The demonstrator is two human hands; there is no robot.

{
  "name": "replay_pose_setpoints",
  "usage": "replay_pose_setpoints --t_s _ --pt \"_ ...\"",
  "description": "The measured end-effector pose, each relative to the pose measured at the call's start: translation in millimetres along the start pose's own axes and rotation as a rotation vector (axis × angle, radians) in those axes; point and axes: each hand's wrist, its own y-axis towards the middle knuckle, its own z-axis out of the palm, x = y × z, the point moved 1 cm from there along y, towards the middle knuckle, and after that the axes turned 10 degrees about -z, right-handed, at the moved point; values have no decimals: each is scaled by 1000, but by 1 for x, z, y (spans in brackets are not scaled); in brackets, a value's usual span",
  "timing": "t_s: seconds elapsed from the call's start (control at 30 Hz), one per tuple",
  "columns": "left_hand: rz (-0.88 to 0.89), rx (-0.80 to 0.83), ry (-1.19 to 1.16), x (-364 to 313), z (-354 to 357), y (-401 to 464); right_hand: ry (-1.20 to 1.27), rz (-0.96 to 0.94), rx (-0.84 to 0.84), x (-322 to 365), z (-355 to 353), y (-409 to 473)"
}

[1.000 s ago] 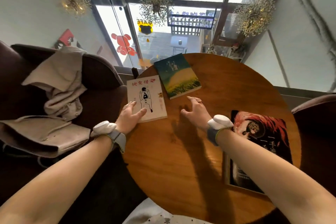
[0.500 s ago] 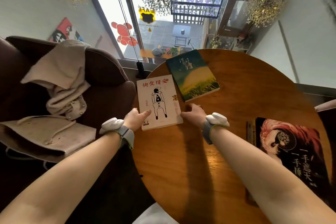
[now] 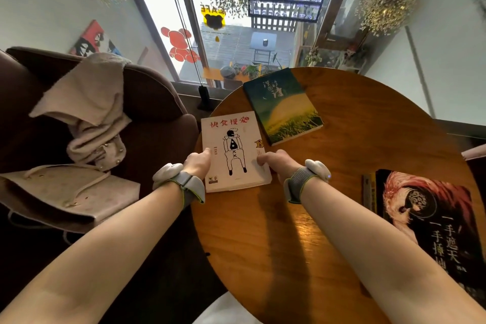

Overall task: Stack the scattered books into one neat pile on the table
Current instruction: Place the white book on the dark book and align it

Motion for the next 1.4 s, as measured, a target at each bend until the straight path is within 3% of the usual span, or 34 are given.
replay_pose_setpoints --t_s 0.2,0.4,0.57,1.03,1.23,1.4 --pt "-66 108 -207 15 5 -4 143 -4 133 2 -3 -21" --pt "5 18 -281 25 24 -40 199 -74 221 -4 -26 -56" --pt "58 10 -300 17 53 -77 258 -164 172 -19 -63 -86" --pt "206 254 -266 4 178 -174 440 -264 43 -104 -208 -171" --pt "305 283 -212 8 226 -207 355 -268 -87 -138 -252 -195" --pt "436 269 -1 15 250 -227 233 -272 -181 -173 -277 -214"
